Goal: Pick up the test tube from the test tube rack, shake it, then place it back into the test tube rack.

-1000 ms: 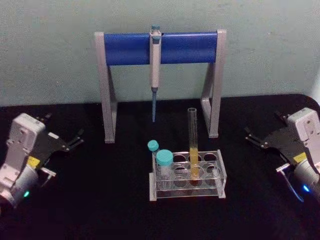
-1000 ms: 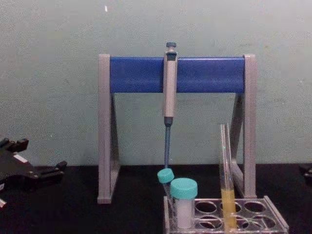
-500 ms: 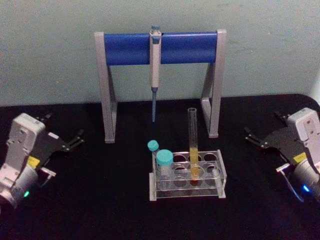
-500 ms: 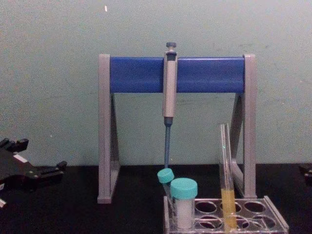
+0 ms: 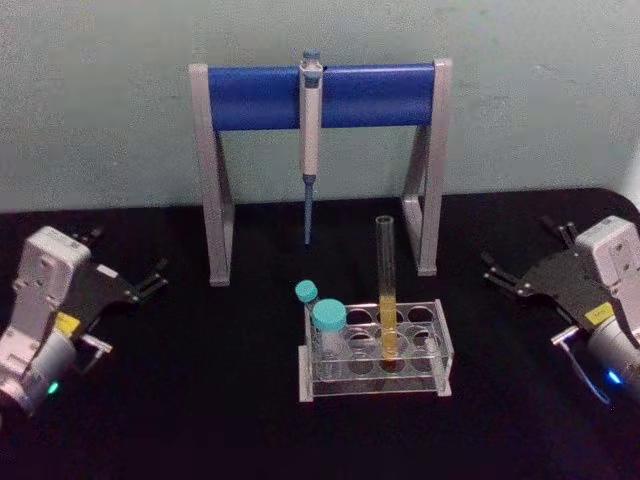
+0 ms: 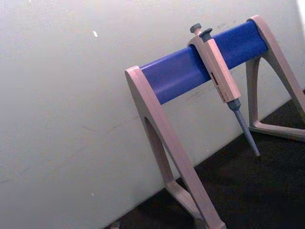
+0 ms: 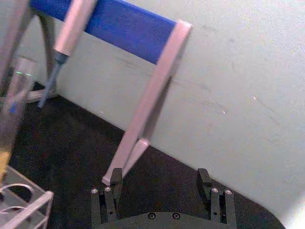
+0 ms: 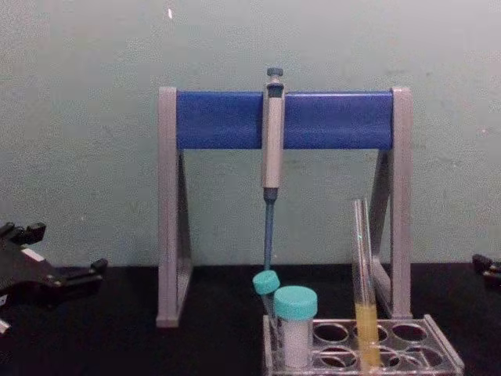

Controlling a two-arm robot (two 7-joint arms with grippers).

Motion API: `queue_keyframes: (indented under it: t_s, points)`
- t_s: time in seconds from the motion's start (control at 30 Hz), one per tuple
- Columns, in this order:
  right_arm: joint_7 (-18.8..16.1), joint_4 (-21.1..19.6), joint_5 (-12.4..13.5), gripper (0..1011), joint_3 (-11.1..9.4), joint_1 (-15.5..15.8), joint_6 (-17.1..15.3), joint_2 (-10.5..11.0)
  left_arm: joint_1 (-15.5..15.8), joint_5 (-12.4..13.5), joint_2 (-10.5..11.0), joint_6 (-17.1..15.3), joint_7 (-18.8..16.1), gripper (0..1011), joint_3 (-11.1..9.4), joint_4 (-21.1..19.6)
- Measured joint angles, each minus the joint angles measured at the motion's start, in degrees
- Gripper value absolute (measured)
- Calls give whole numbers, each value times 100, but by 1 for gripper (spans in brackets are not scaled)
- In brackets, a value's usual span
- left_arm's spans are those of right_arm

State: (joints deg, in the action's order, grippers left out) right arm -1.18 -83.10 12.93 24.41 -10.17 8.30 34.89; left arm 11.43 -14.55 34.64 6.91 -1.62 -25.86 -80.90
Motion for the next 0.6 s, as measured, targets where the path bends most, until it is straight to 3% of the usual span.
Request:
queue_keyframes:
  t_s: [0.27, 0.4, 0.6]
  points:
    - [-351, -517, 5, 1000, -76, 238, -54, 229, 0, 0, 0, 0, 0, 1001, 0, 0]
    - [-595, -787, 118, 1000, -124, 349, -102, 330, 0, 0, 0, 0, 0, 1001, 0, 0]
    - [-1071, -1051, 488, 1000, -205, 444, -99, 346, 0, 0, 0, 0, 0, 1001, 0, 0]
